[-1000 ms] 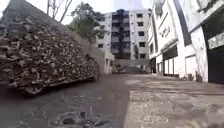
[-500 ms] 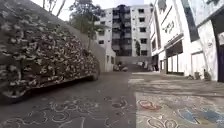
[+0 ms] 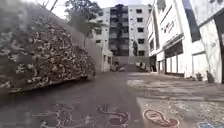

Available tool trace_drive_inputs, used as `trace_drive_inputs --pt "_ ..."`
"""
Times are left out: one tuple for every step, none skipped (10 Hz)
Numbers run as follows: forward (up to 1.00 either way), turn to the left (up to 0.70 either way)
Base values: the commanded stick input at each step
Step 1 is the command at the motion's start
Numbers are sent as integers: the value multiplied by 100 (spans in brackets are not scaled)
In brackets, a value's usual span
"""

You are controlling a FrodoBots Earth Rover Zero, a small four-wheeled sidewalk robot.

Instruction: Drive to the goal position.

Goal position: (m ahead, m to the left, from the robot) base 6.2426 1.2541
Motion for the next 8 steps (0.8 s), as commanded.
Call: trace_drive_inputs --pt "100 6" --pt "100 6" --pt "100 6" --pt "100 6" --pt "100 6" --pt "100 6" --pt "100 6" --pt "100 6"
